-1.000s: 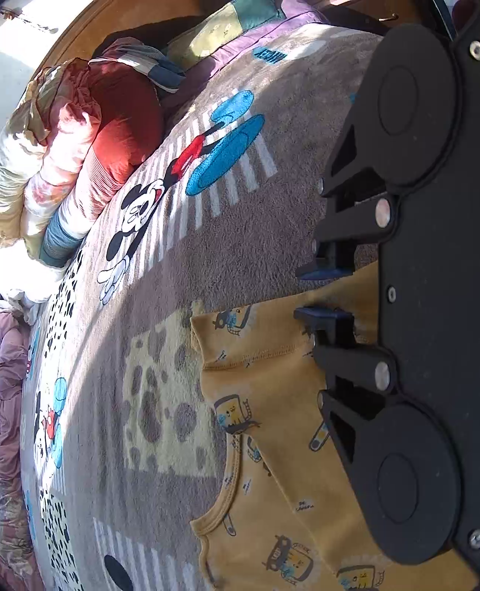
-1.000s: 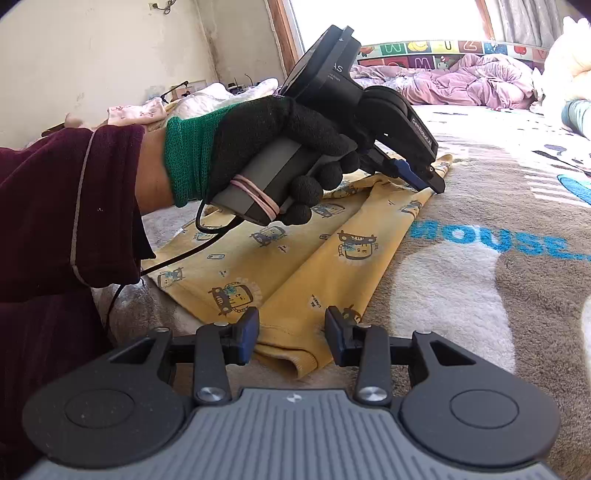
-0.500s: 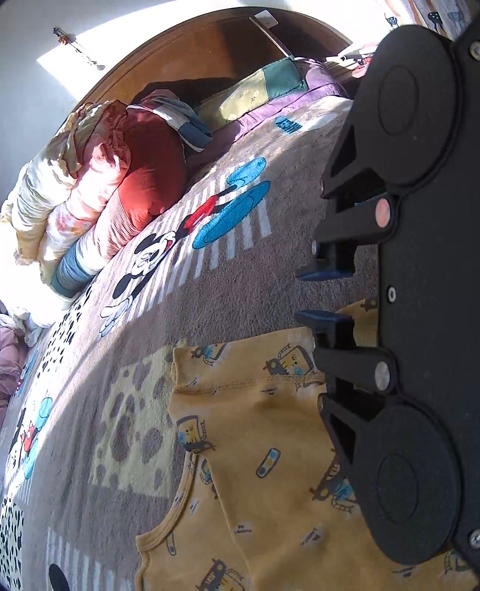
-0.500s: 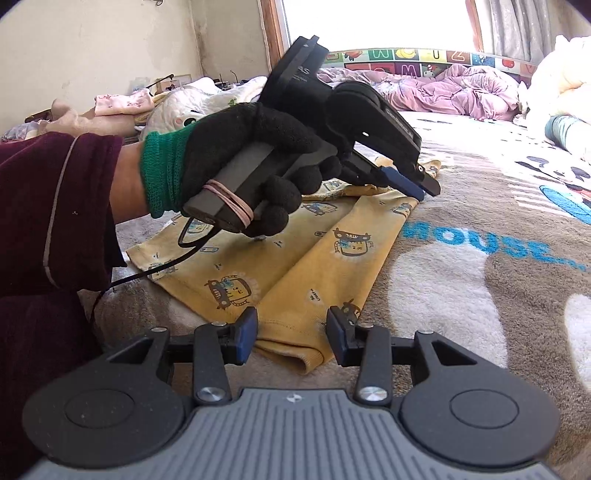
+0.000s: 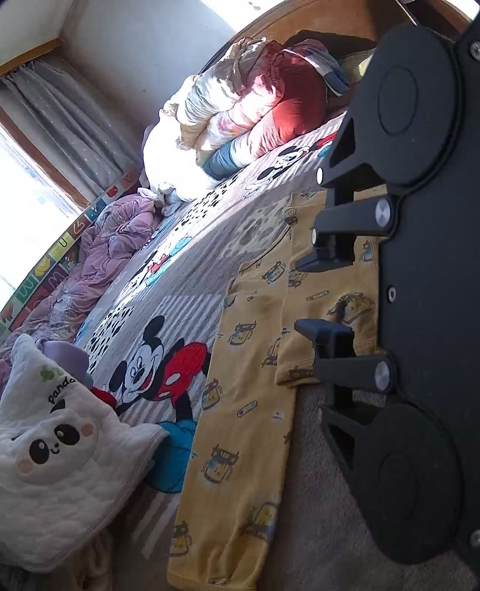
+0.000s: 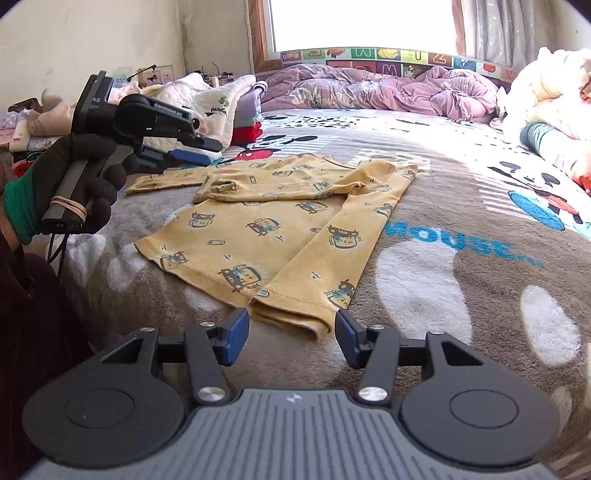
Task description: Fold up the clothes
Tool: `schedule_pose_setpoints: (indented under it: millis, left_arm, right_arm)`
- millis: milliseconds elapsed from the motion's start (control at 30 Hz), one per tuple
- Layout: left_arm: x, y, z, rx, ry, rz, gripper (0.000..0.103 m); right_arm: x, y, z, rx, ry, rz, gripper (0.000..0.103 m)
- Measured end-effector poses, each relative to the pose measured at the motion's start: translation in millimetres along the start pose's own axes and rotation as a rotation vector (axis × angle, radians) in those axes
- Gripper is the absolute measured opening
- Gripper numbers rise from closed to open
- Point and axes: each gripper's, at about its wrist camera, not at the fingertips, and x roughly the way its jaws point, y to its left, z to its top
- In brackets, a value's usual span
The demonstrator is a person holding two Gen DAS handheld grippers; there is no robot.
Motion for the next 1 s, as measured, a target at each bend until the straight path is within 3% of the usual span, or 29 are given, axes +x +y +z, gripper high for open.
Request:
schedule_pose_setpoints:
  millis: [233,367,467,633,700,800,1000]
  left_arm:
    - [-8.1,7.7,-1.4,-0.002,0.01,0.027,0.031]
    - [-6.0,5.2,-1.9,0.012,0.007,0.046,0.031]
    - [-0.3,6.5,-2.7,0.007,0.021,0.053,0.031]
    - [6.6,6.5,-4.9,0.012,0.038,0.07,0.031]
    - [5.6,6.8,-5.2,0.012,0.036,0.073,0.031]
    - [2.0,7.9,-4.0,0.016,0.03,0.074,0.031]
    - [4.1,24.2,-2.2,-0.056,0.048,0.063,0.031]
  right_arm:
    - [-4.5,15.5,4.6,-0.049,-0.059,-0.042,0.052]
    - [-2.5,3.4,4.9,0.048,-0.072,-0.071,0.052]
    - [-4.4,4.4,5.3,0.014,-0.114,-0.098,0.047]
    - [21.5,23.8,3.2,-0.141,-0.07,-0.078,0.047]
    - [42.0,29.2,-2.9,-0.172,0.055,-0.074,0.048]
    - [35.1,42.3,-8.4,-0.236,0.033,-0.096,0.049]
    - [13.1,37.3,-2.7,-0.181,-0.027,-0.007,0.048]
